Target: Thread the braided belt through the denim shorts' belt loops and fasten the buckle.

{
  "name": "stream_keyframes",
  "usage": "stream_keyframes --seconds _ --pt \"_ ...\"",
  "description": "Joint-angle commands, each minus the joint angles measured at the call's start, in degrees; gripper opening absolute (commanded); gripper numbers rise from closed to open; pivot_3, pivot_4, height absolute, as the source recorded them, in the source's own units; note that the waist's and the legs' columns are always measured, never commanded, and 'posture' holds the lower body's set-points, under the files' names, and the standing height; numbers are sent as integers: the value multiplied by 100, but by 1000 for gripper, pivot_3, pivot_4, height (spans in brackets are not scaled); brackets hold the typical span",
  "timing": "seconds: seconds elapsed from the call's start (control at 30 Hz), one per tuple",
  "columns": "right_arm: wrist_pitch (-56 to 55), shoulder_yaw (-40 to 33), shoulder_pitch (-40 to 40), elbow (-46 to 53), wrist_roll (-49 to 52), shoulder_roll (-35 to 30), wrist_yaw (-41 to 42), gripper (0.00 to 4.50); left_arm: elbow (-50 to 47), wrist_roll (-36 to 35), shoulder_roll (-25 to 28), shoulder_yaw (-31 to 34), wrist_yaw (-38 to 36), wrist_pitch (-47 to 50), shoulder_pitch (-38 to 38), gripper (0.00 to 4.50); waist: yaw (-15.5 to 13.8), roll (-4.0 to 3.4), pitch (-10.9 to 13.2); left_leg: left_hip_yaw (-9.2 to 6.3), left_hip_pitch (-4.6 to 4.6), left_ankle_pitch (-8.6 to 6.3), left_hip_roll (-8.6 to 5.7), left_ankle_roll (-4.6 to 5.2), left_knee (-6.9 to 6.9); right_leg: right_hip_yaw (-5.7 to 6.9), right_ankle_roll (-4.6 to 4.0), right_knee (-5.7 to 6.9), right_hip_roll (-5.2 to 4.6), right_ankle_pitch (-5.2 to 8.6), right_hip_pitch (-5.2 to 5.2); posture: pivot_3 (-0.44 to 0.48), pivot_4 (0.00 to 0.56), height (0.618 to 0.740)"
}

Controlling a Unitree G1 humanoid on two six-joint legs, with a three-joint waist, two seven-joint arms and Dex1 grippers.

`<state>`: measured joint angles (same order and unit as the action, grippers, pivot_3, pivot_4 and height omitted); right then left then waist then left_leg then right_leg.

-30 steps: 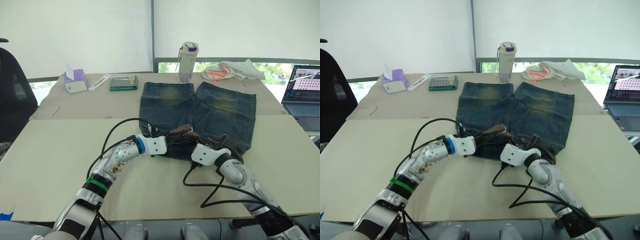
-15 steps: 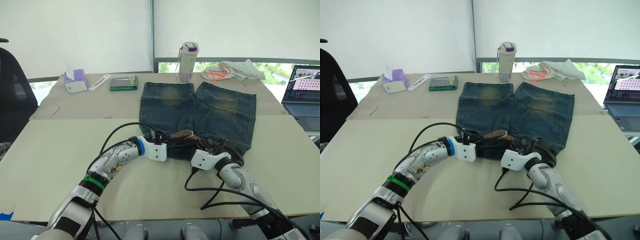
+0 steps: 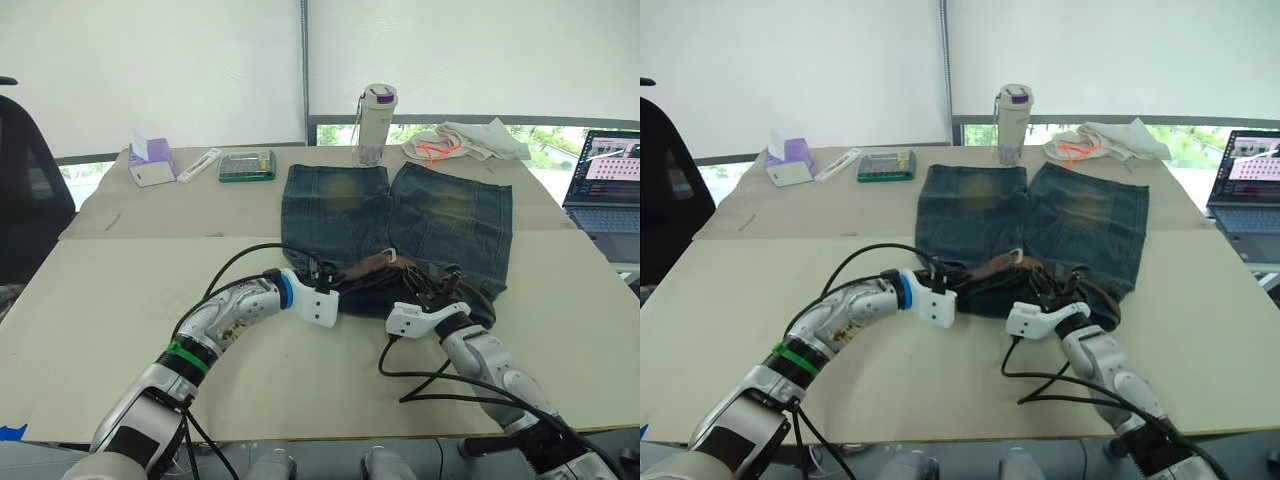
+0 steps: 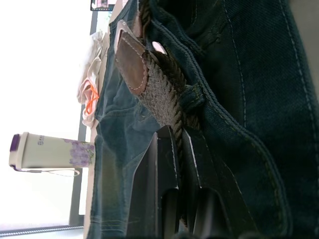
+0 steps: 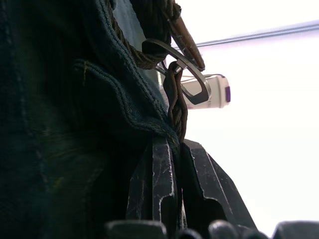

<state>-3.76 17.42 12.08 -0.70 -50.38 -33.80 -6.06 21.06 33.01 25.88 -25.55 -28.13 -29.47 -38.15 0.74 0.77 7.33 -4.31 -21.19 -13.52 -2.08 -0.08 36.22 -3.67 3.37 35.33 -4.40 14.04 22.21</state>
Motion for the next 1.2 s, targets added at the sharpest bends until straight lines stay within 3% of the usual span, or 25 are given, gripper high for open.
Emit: stream_keyframes --seconds 0.03,0.33,1.2 --pt "-34 -226 163 -18 -150 -95 -352 18 -58 119 132 -30 -143 97 -149 0 2 0 0 0 0 0 0 0 0 0 0 0 0 0 0 0 150 740" --pt "-254 -135 189 -109 -421 -42 -539 18 -8 290 95 -39 -205 426 -393 0 11 0 0 2 0 0 0 0 1 -1 0 2 1 0 0 0 150 740" --pt "-542 119 85 -186 -799 -25 -596 18 145 178 -64 -220 -429 -207 -673 0 15 0 -1 2 3 0 1 0 1 -2 -1 10 2 0 0 0 150 740"
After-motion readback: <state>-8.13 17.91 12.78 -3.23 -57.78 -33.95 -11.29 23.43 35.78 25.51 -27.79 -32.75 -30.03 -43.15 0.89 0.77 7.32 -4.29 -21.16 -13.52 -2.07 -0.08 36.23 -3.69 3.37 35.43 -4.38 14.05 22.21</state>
